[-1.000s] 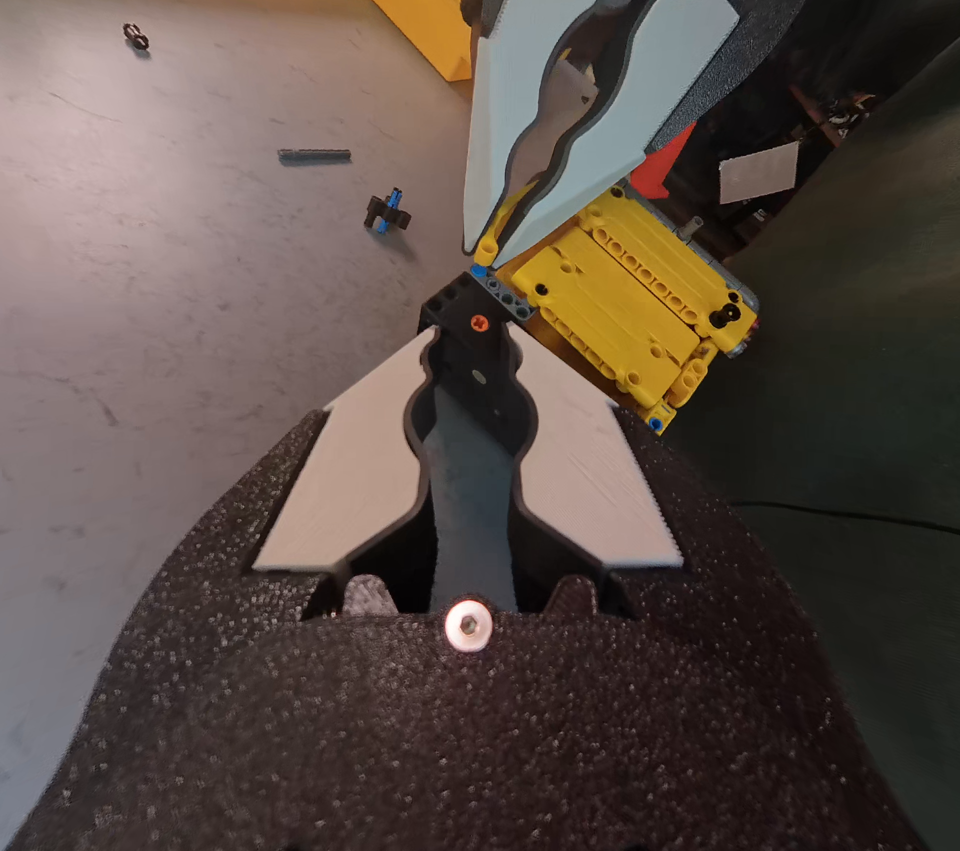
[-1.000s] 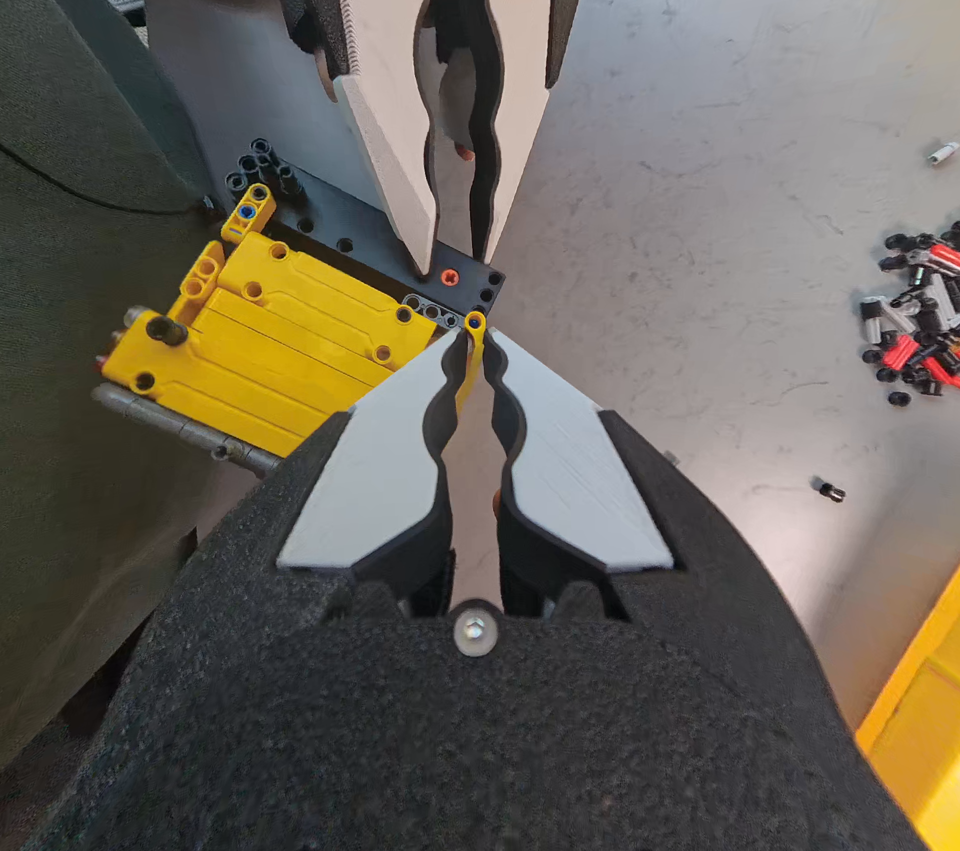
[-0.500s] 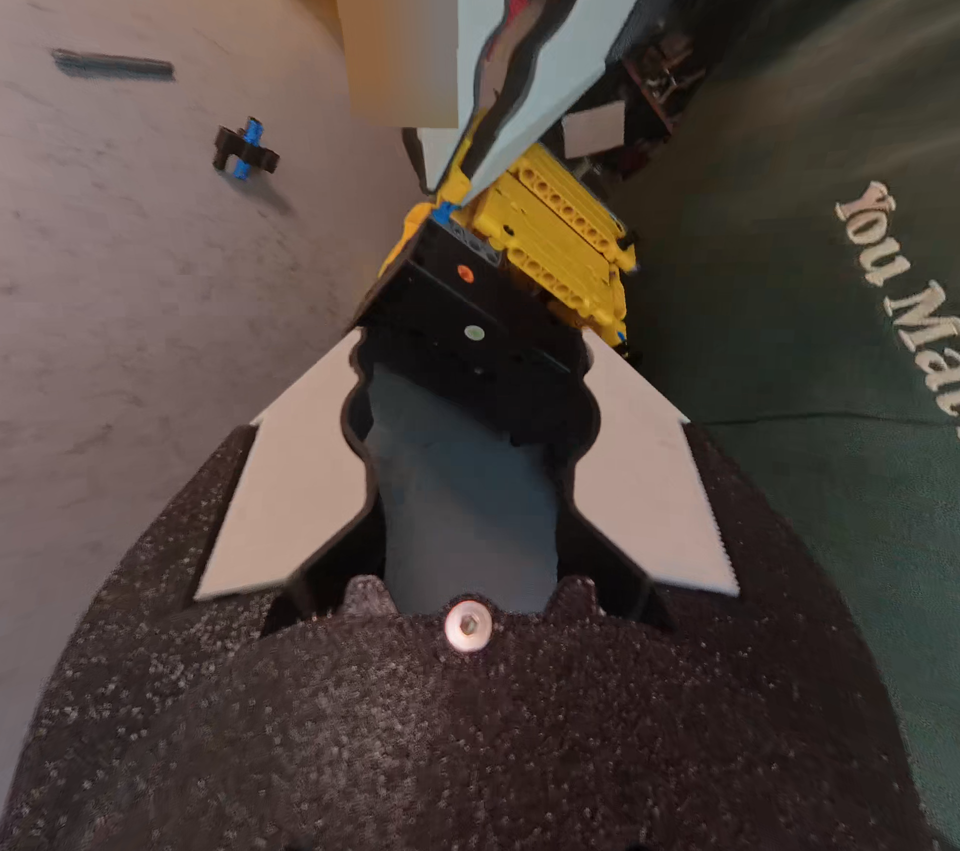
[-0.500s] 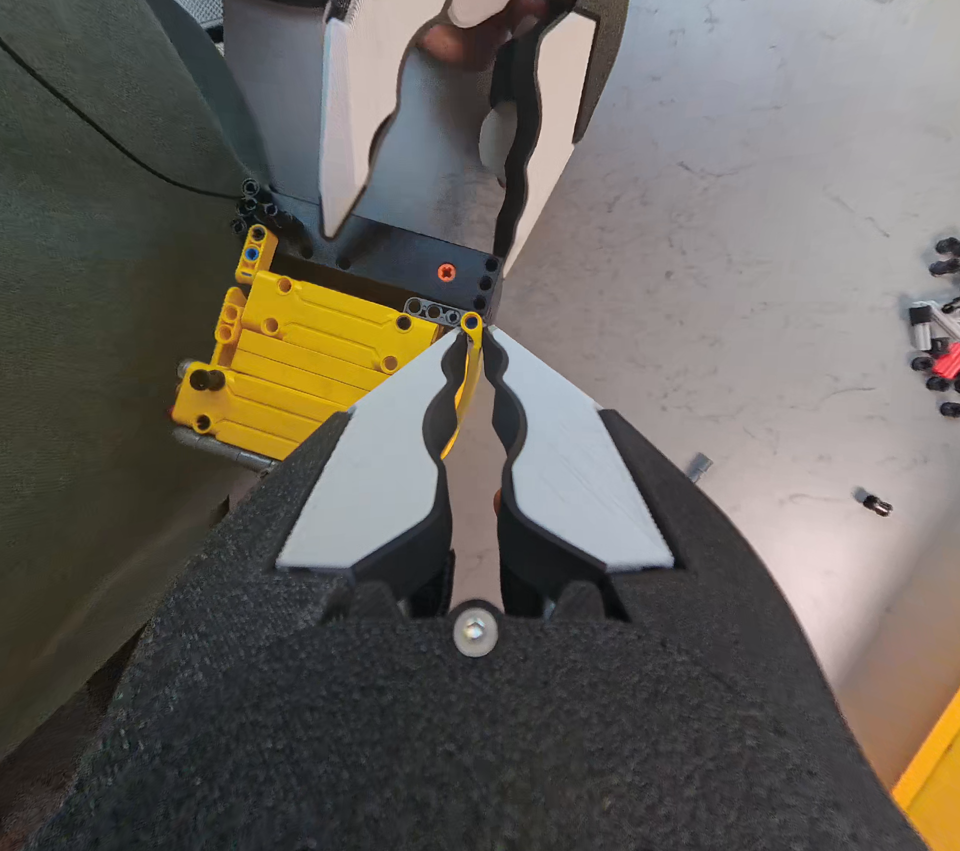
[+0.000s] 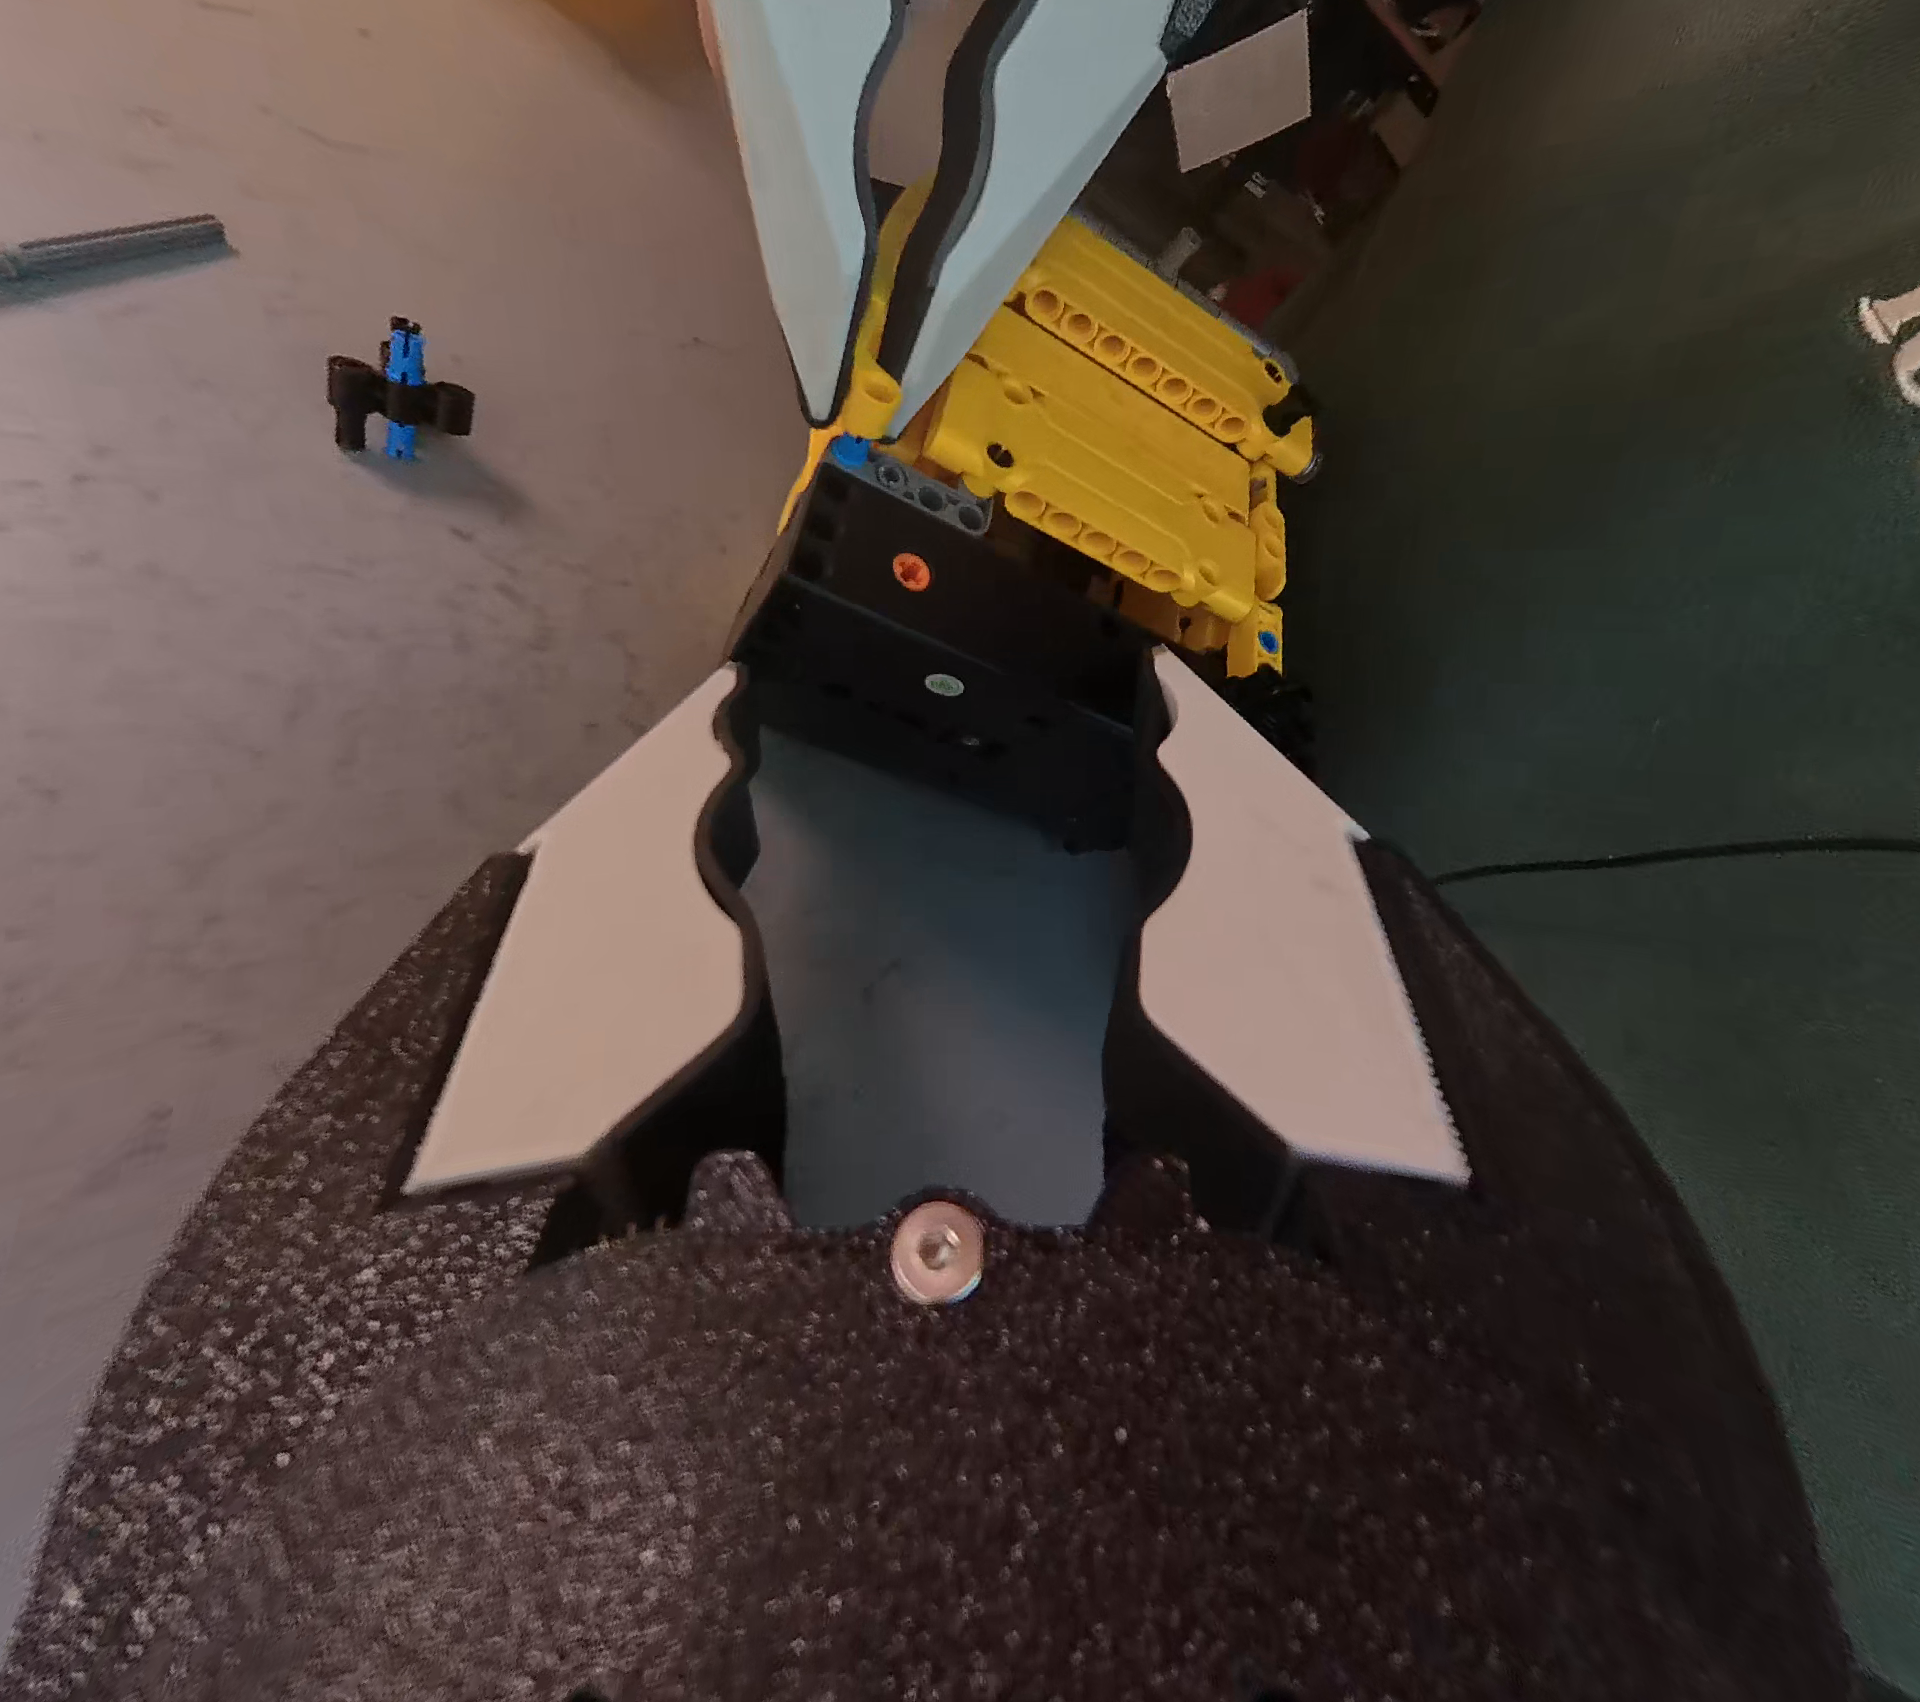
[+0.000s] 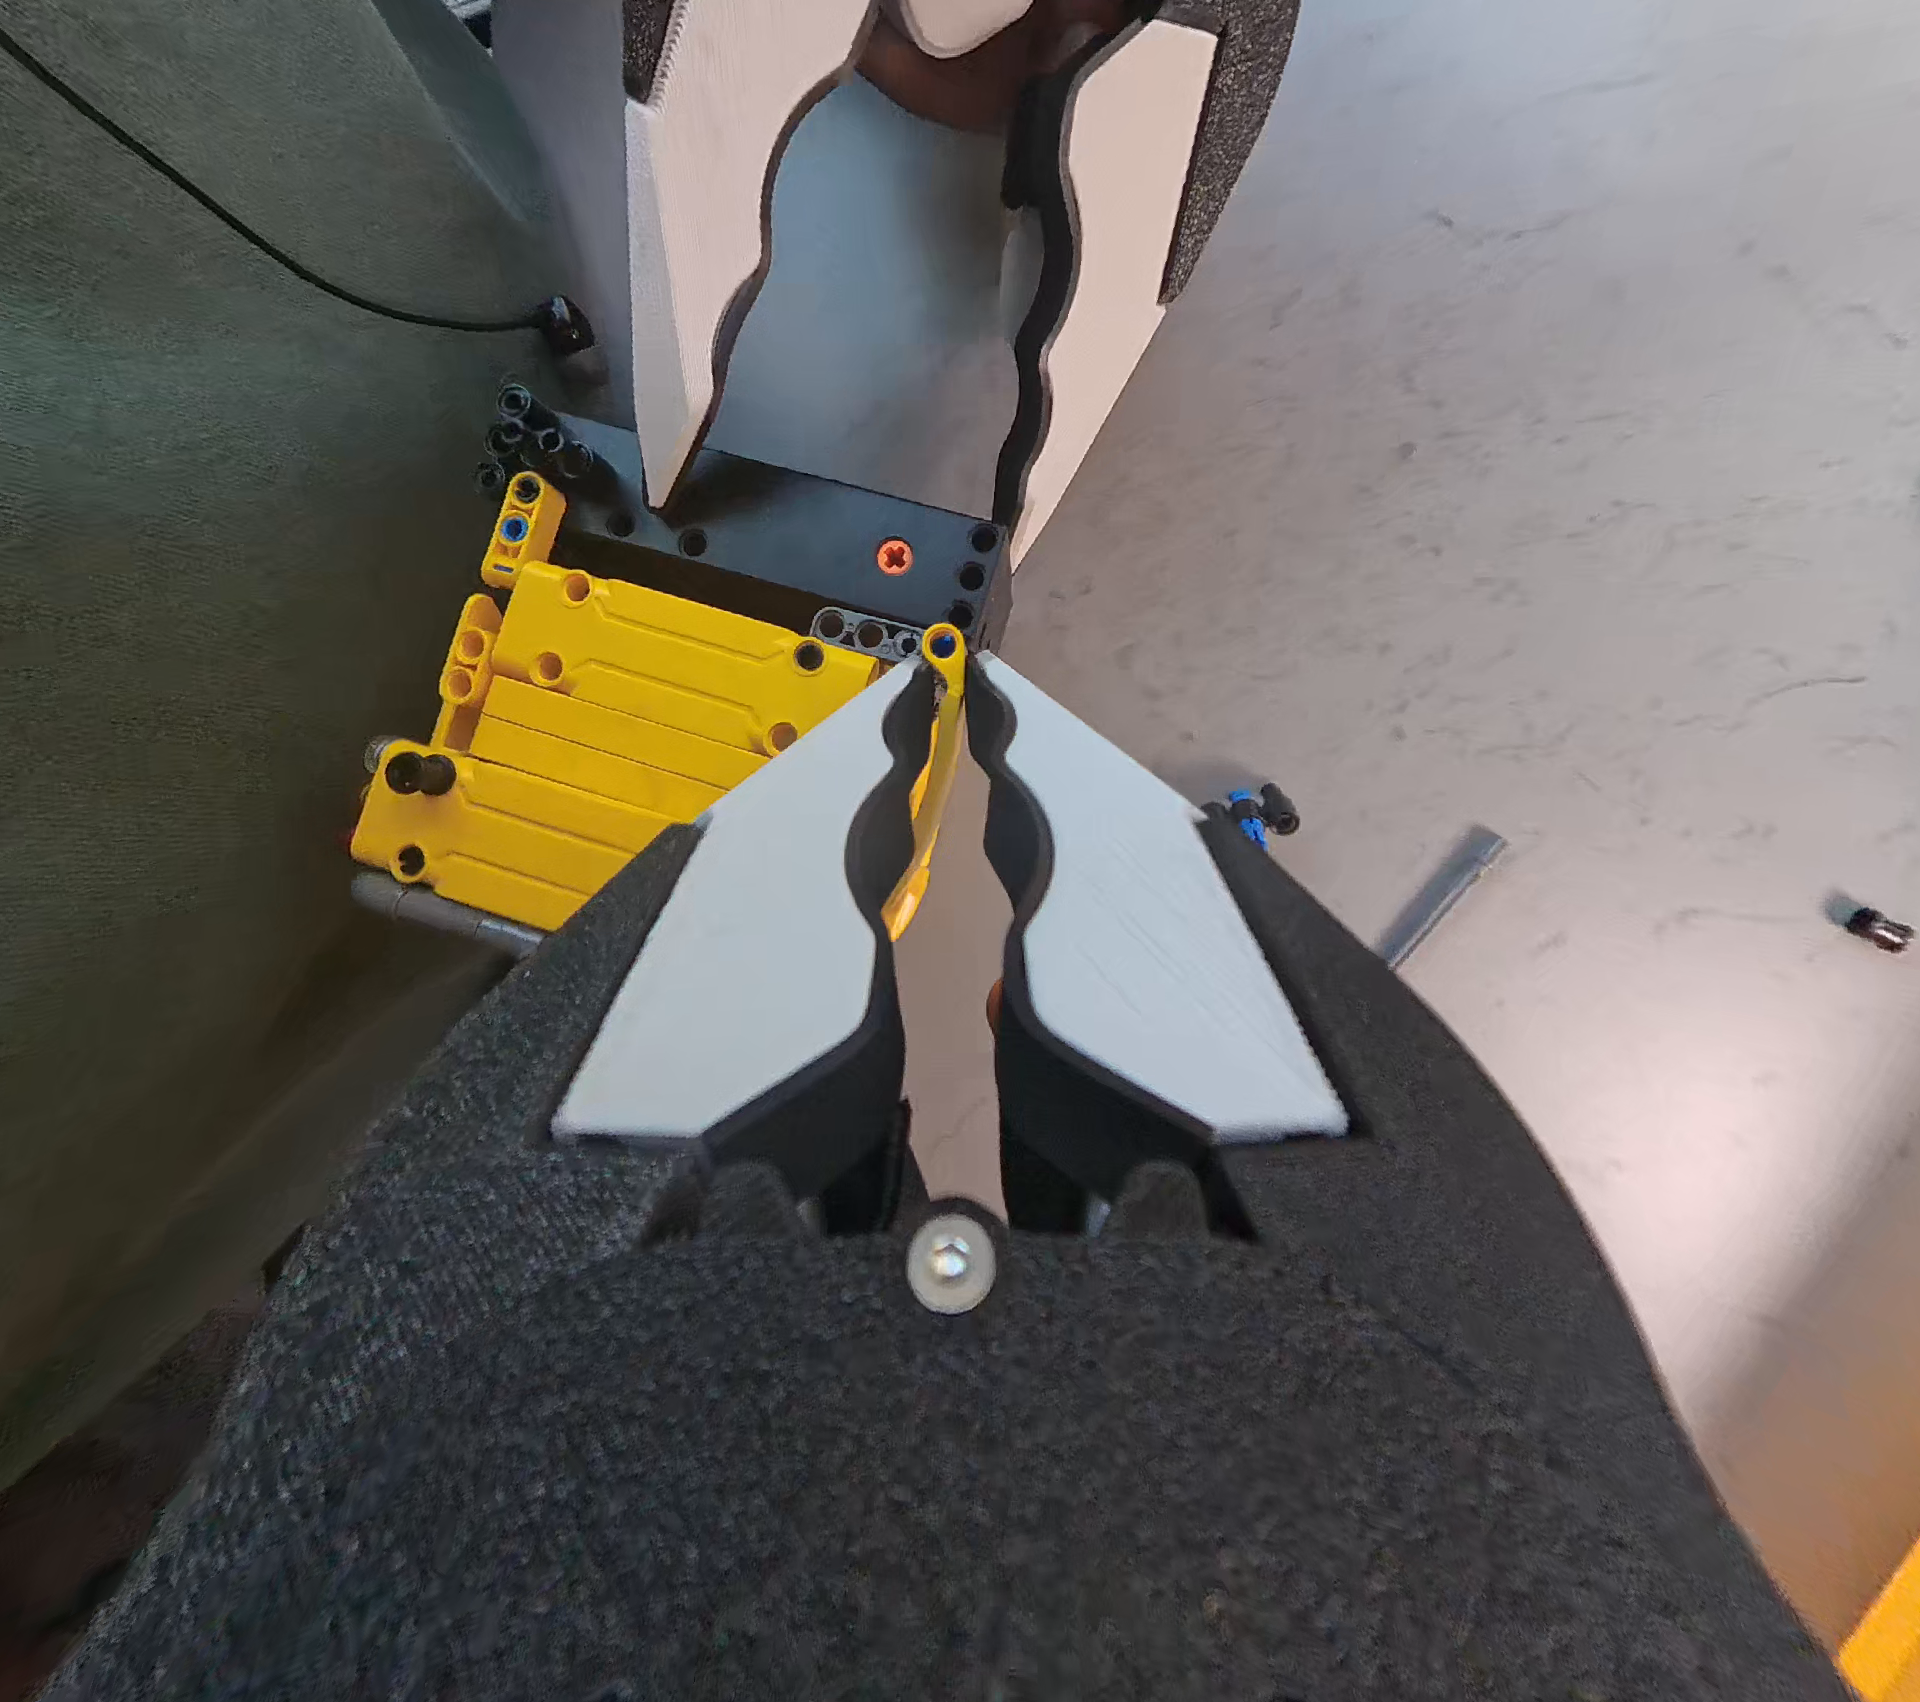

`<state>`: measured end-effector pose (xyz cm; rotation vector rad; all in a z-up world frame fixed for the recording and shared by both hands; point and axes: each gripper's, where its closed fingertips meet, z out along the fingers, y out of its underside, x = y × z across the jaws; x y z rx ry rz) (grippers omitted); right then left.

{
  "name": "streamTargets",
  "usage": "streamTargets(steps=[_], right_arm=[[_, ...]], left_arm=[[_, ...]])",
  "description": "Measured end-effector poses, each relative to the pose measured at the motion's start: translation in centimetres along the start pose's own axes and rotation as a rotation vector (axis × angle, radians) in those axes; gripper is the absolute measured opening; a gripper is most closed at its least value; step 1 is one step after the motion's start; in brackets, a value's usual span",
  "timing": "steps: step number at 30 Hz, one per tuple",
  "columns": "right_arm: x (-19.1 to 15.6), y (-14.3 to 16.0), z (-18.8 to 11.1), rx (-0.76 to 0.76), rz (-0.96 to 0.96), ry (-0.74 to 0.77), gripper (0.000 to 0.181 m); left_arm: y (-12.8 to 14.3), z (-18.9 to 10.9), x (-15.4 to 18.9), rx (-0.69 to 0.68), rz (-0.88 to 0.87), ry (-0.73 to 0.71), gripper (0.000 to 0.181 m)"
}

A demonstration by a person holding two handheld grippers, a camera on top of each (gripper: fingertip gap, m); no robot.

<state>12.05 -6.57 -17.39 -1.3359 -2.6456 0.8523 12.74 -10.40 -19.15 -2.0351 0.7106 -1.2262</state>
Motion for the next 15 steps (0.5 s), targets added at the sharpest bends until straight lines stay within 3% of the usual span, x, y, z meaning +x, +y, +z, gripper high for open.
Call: streamTargets(steps=[7,15], right_arm=[[-0.7,0.7,0.2,-0.115,-0.006,-0.020,0.005],[-0.7,0.7,-0.2,-0.122,0.009,-0.013,0.005]], left_arm=[[0.2,1.6,0.6,-0.014,-0.059,-0.043,0.070],[-0.3,1.6,0.7,-0.017,-0.001,-0.121,0.066]])
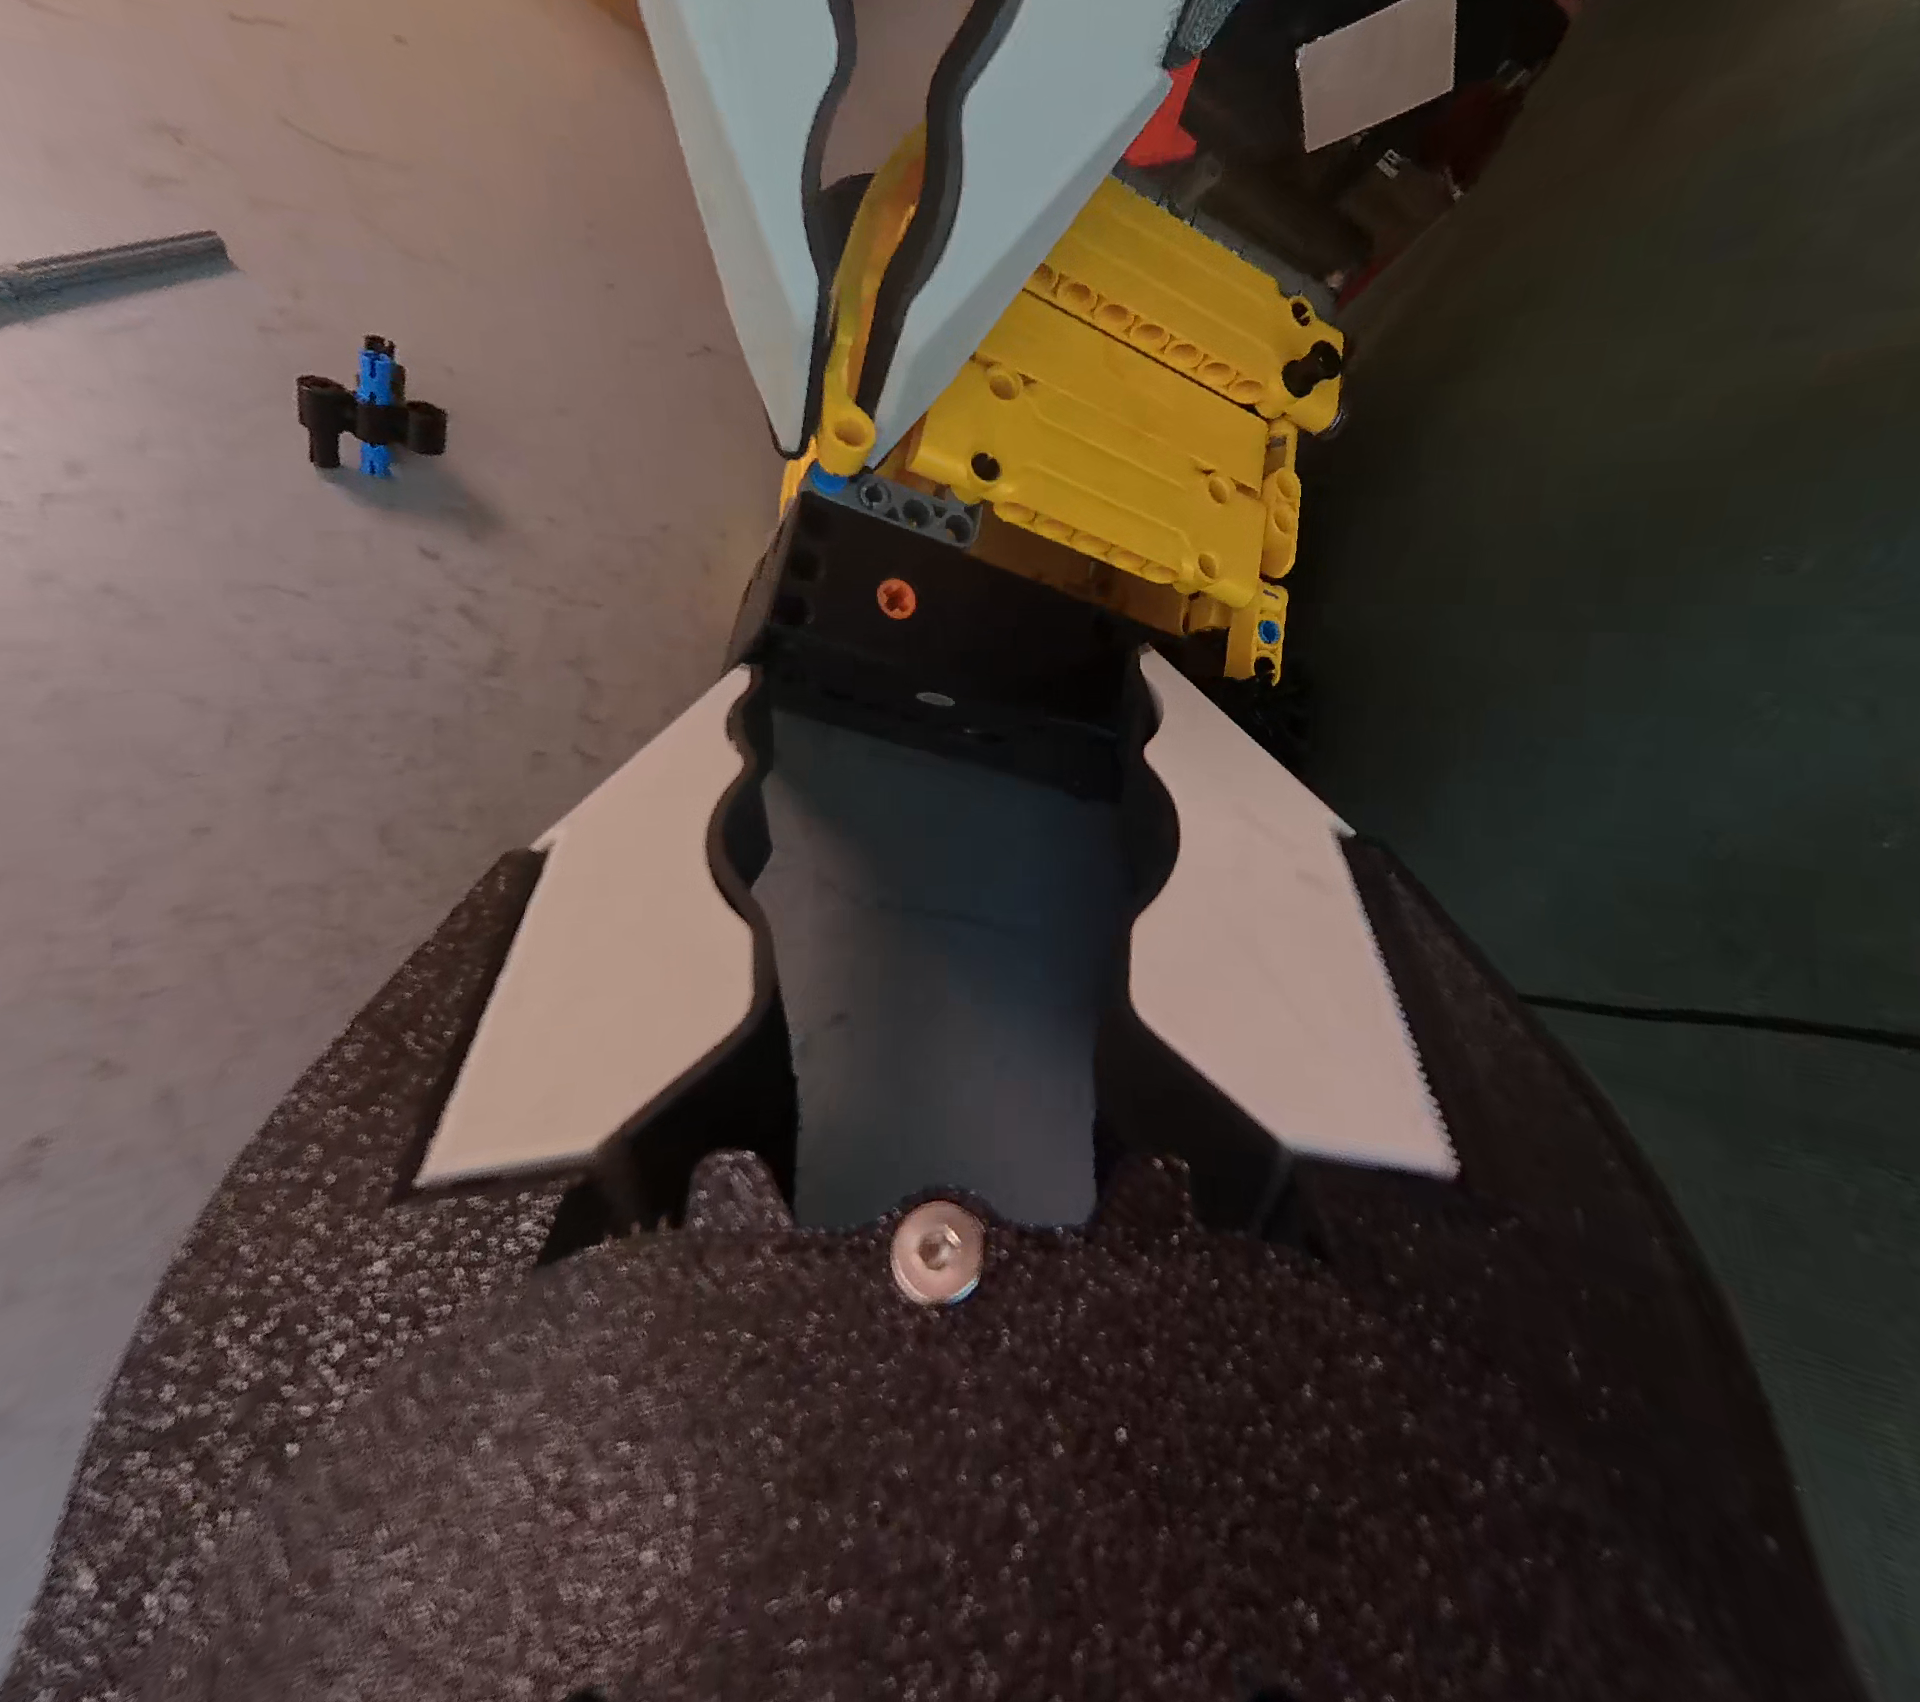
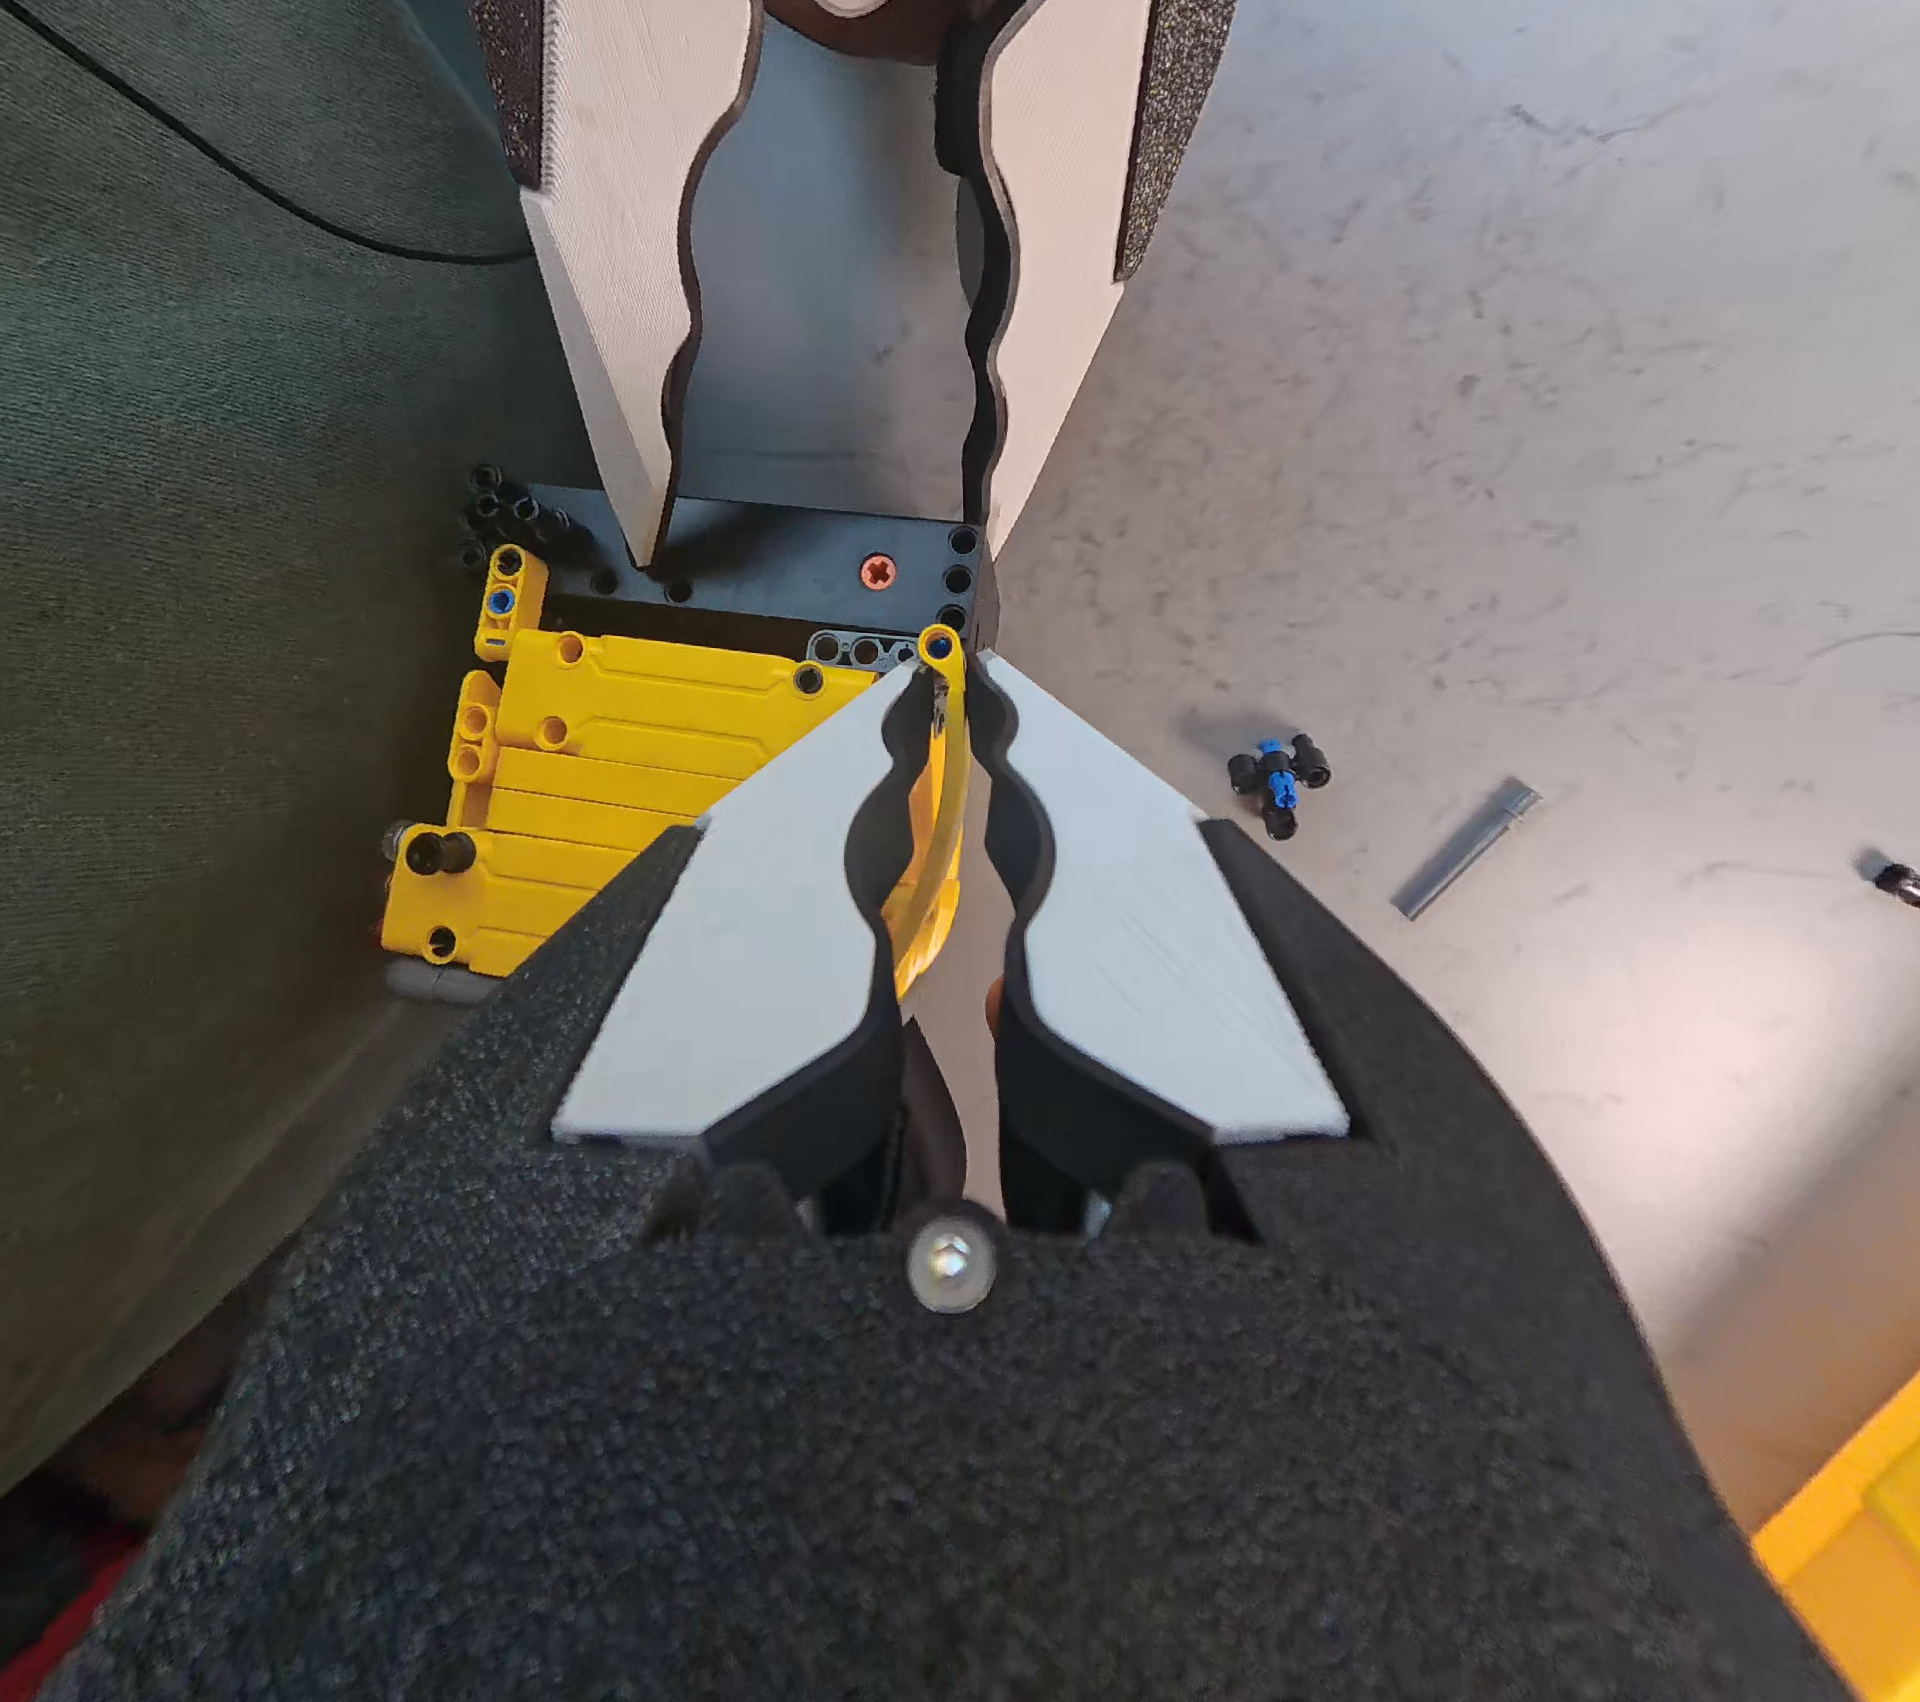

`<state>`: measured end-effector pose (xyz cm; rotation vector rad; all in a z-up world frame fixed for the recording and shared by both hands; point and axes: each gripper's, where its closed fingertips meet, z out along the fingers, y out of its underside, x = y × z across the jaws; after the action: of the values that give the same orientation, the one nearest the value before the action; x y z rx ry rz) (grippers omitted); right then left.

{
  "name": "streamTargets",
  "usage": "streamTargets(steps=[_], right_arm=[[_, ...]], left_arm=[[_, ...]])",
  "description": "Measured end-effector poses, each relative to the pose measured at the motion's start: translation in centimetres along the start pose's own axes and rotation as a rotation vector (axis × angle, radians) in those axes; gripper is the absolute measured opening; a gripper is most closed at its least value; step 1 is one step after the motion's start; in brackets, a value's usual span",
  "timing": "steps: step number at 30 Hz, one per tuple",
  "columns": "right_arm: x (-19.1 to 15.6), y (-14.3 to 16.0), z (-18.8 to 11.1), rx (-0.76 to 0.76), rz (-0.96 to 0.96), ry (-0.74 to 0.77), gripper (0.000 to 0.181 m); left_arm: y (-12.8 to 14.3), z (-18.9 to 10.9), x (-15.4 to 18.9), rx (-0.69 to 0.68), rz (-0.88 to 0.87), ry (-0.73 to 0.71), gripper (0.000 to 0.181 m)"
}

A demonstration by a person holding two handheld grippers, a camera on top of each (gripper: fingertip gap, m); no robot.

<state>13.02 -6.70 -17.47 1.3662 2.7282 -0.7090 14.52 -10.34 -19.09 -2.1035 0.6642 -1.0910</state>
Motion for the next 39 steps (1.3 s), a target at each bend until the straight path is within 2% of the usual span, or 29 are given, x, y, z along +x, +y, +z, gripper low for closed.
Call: streamTargets(steps=[7,9,11,12,14,16,17,20,21,24,27,29,31,39], right_arm=[[0.5,0.4,-0.2,0.011,-0.012,0.006,0.005],[1.0,0.5,-0.3,0.044,0.031,0.028,0.005],[1.4,0.6,-0.4,0.073,0.077,0.063,0.005],[1.5,0.6,-0.4,0.086,0.101,0.085,0.005],[1.8,0.5,-0.6,0.109,0.142,0.124,0.005],[1.7,0.7,-0.8,0.117,0.165,0.146,0.005],[1.6,0.8,-0.9,0.117,0.165,0.148,0.005],[1.3,1.0,-0.9,0.118,0.149,0.150,0.005],[1.3,1.1,-1.0,0.117,0.145,0.149,0.005],[1.1,1.1,-1.0,0.126,0.140,0.144,0.005],[0.6,1.2,-0.9,0.111,0.131,0.136,0.005],[0.4,1.1,-0.8,0.097,0.121,0.136,0.006],[0.0,1.1,-0.6,0.076,0.108,0.125,0.006],[0.1,1.5,-0.7,0.019,0.049,0.131,0.005]], left_arm=[[-0.1,-0.7,-0.5,0.050,-0.002,0.077,0.067],[-0.4,-1.2,-1.1,0.070,-0.015,0.044,0.065],[-0.7,-1.3,-1.8,0.065,-0.109,-0.003,0.066],[-1.1,-1.3,-1.6,0.073,-0.167,0.003,0.072],[-2.1,-1.3,-1.1,0.107,-0.236,0.004,0.072],[-1.9,-1.0,-1.4,0.051,-0.252,-0.048,0.065],[-1.6,-0.9,-1.4,0.017,-0.250,-0.059,0.068],[-1.5,-1.1,-1.1,-0.032,-0.296,-0.012,0.054],[-1.4,-1.4,-1.3,-0.039,-0.306,-0.010,0.037],[-1.2,-1.6,-1.3,-0.055,-0.332,0.003,0.031],[-1.0,-1.0,-0.8,-0.110,-0.312,-0.007,0.036],[-0.8,-0.4,-0.8,-0.145,-0.309,-0.036,0.050],[-0.6,0.4,-0.4,-0.173,-0.317,-0.029,0.055],[-1.0,0.9,-0.6,-0.137,-0.342,-0.043,0.051]])
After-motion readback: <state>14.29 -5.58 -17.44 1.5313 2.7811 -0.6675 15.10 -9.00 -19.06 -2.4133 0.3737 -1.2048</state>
